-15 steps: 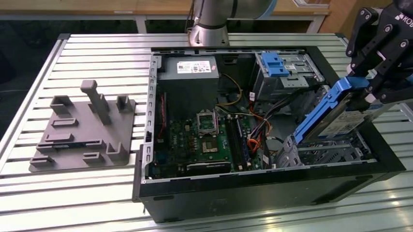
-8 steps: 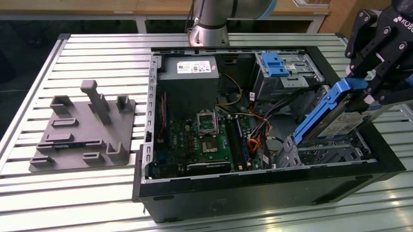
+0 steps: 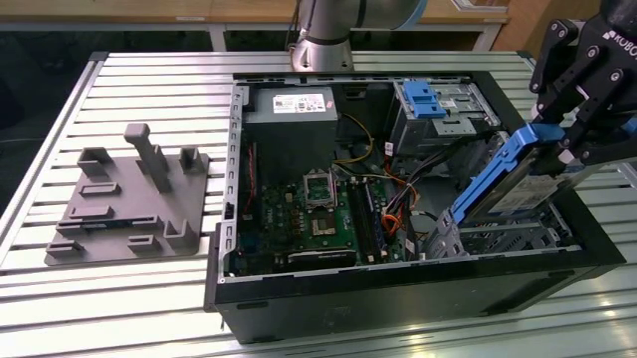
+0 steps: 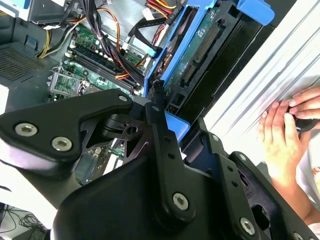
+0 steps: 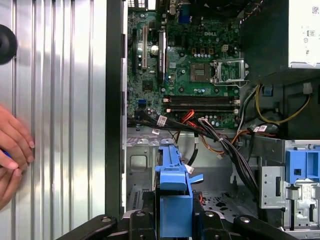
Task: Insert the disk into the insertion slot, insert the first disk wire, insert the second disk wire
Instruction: 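Insert the disk into the insertion slot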
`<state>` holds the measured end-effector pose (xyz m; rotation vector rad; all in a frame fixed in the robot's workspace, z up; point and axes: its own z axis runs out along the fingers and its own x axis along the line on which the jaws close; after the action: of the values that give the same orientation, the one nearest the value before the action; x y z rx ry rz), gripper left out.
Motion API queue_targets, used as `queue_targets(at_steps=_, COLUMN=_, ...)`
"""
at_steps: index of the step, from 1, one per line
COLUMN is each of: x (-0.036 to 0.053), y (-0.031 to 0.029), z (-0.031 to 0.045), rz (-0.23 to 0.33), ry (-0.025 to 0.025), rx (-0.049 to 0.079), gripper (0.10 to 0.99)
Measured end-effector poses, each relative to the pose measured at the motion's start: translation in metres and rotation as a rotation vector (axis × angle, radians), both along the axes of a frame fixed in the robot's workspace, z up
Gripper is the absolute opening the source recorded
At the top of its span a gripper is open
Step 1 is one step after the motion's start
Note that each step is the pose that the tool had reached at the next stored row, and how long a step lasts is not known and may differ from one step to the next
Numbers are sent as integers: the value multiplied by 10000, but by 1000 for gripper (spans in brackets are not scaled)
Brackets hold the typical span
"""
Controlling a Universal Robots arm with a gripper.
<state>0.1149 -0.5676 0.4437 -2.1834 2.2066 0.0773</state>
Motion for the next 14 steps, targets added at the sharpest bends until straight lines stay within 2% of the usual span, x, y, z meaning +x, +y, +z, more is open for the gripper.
queue_targets(at_steps=14, x=7, y=0, z=-73, rz=31, ry=27, rx=-1, gripper=365)
